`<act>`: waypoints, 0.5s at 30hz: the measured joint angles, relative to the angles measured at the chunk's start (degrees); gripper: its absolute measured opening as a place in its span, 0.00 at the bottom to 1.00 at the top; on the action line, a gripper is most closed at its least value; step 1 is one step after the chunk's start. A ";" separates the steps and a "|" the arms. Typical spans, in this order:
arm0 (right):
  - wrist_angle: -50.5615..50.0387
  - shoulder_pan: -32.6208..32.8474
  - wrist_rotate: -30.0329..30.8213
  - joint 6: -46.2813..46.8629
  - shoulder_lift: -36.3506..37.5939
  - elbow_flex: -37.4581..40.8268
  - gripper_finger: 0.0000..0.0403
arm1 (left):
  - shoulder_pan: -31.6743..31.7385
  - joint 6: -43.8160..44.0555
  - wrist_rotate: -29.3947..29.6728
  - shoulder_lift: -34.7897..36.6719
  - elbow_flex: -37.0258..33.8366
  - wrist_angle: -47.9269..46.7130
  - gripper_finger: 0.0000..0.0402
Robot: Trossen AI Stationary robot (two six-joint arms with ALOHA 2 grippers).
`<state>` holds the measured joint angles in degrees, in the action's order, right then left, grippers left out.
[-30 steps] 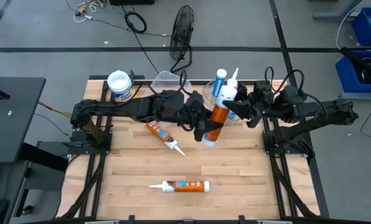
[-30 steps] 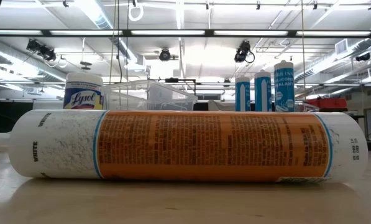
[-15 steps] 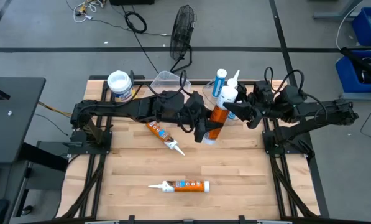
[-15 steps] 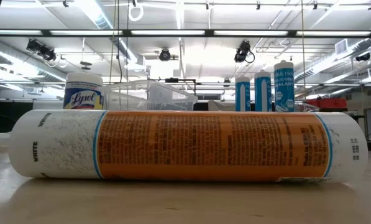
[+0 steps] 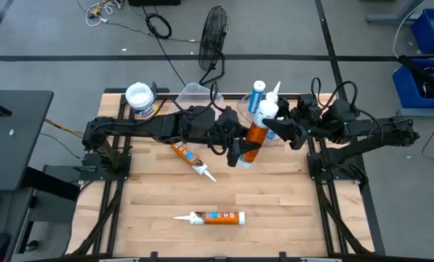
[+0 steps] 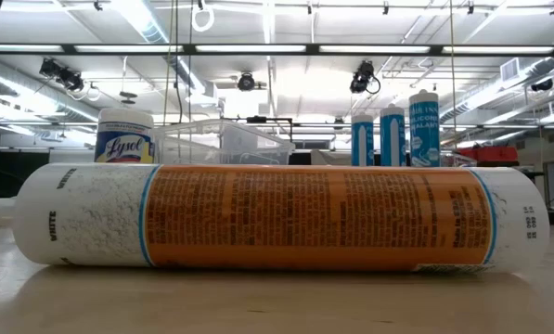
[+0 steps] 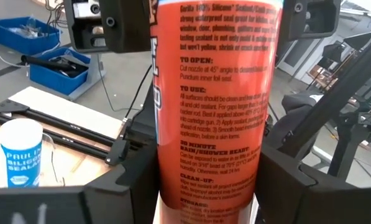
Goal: Pick & place silicon tubes, Sealant and Lysol wipes
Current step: Put the bottom right orange sealant into the left transparent bin
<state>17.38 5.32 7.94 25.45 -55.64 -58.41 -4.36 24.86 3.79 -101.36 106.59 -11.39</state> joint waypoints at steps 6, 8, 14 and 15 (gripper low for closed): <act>0.76 0.00 0.04 0.13 0.00 0.02 0.70 | 0.00 -0.04 -0.02 0.00 0.00 0.07 0.53; 1.38 0.00 0.04 0.11 0.00 0.02 0.70 | 0.00 -0.02 -0.02 0.00 0.00 -0.42 0.53; 1.50 0.00 0.00 0.00 0.00 0.02 0.68 | 0.00 0.00 -0.10 0.02 0.00 -0.60 0.52; 1.48 0.00 -0.02 0.00 0.00 0.02 0.67 | 0.00 0.00 -0.09 0.02 0.00 -0.60 0.52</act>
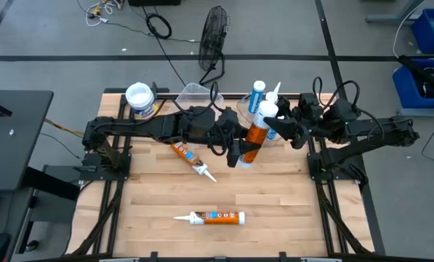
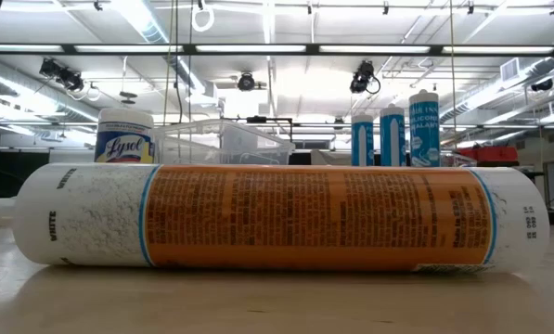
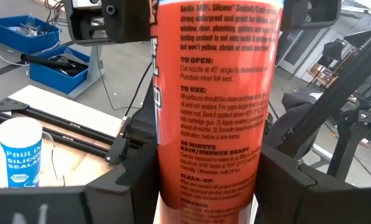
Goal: Pick & place silicon tubes, Sealant and Lysol wipes
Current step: Put the bottom right orange sealant into the left transparent bin
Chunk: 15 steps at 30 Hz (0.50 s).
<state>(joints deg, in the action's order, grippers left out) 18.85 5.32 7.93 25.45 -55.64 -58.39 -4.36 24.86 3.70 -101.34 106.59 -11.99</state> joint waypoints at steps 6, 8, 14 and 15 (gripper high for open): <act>-0.18 0.00 -0.99 -0.44 0.00 0.00 0.52 | 0.00 0.50 0.32 0.07 0.00 -0.24 0.52; -0.33 -0.02 -1.11 -0.44 0.00 0.00 0.51 | 0.00 0.53 0.29 0.07 0.00 -0.31 0.52; -1.44 -0.07 -3.56 0.43 0.05 0.00 0.58 | 0.00 0.52 0.07 0.07 0.00 -0.39 0.52; -1.83 -0.03 -4.38 1.44 0.07 -0.01 0.64 | 0.00 0.40 -0.38 0.07 0.00 -0.35 0.52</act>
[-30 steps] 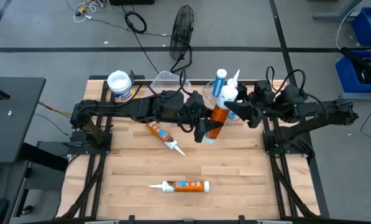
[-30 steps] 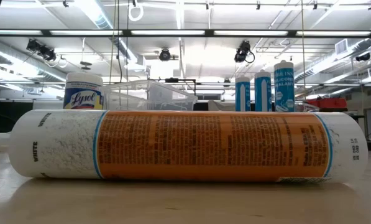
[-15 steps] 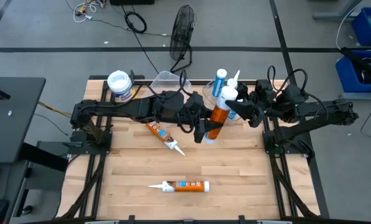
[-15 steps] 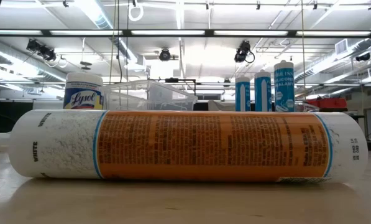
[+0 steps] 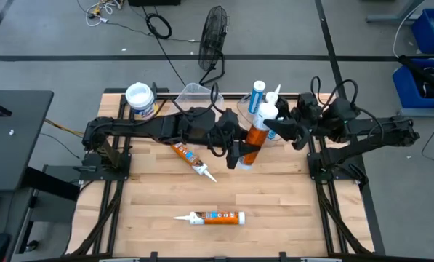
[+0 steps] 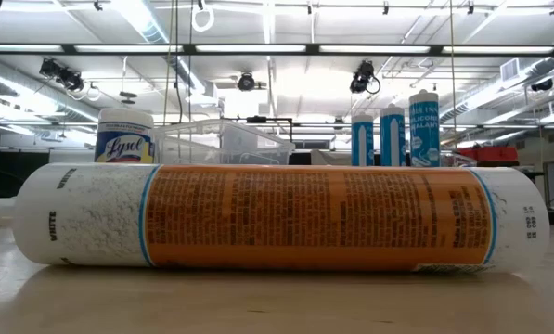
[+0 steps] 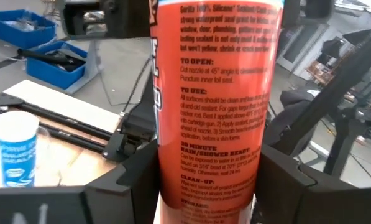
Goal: Pick & place silicon tubes, Sealant and Lysol wipes
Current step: Put the bottom right orange sealant into the left transparent bin
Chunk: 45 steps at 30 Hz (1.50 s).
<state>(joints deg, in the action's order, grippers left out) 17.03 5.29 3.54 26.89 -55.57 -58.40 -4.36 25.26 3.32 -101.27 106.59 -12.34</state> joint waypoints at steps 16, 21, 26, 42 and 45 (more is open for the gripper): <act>0.67 0.30 -1.98 4.10 -5.67 0.07 0.86 | 0.72 -0.46 0.32 0.11 0.02 1.55 0.52; 1.26 0.30 -1.63 3.50 -5.75 0.07 0.75 | 0.72 -0.48 0.45 0.11 0.02 1.47 0.52; 0.90 0.27 -1.35 3.47 -5.77 0.07 0.59 | 0.99 -0.59 0.24 0.09 0.02 1.49 0.52; -0.75 0.21 -1.25 2.80 -5.36 0.07 0.46 | 0.53 2.03 -1.25 0.02 0.02 0.99 0.59; -1.42 0.12 -1.77 2.69 -4.96 0.07 0.46 | -0.64 2.15 -1.13 0.38 0.07 0.85 0.61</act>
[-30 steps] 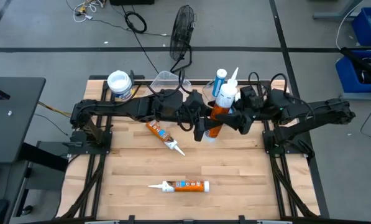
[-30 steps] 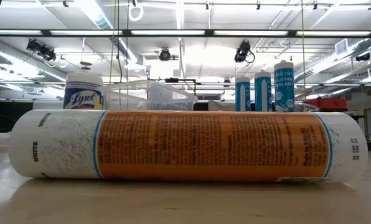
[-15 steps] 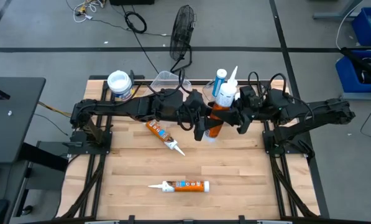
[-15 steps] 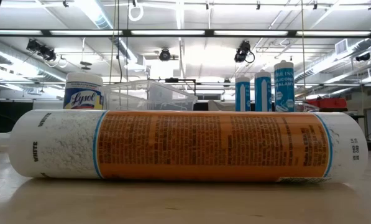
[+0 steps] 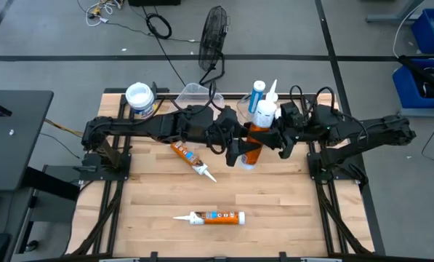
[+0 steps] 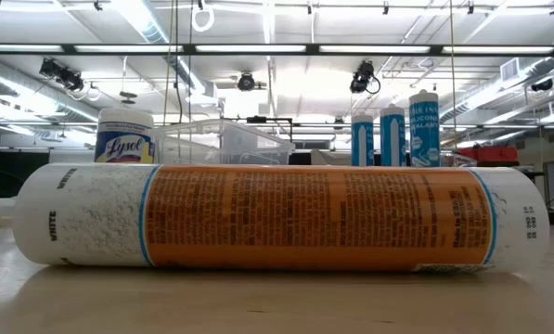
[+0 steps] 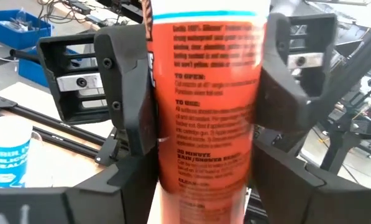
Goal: Pick & place silicon tubes, Sealant and Lysol wipes
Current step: Put the bottom right orange sealant into the left transparent bin
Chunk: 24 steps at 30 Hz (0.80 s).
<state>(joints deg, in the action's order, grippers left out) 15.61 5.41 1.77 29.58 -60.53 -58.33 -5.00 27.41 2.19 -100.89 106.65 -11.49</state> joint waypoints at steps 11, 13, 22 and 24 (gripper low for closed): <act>-3.40 -0.17 1.62 -2.04 1.09 -0.02 0.46 | -3.45 -1.57 1.53 6.10 0.20 -6.10 0.71; -4.79 -0.24 2.22 -1.98 1.45 -0.02 0.46 | -3.72 -1.13 2.14 6.94 0.17 -6.04 0.73; -4.53 -0.13 0.58 -1.16 1.07 -0.02 0.46 | 0.01 3.06 9.43 9.31 0.15 -1.01 0.77; -3.83 -0.11 0.47 -1.38 0.70 -0.02 0.46 | 1.32 4.28 8.11 8.65 0.04 -0.87 0.80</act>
<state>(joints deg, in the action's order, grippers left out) 11.78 5.30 2.25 28.21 -59.83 -58.35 -3.68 31.68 10.30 -92.25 106.69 -12.36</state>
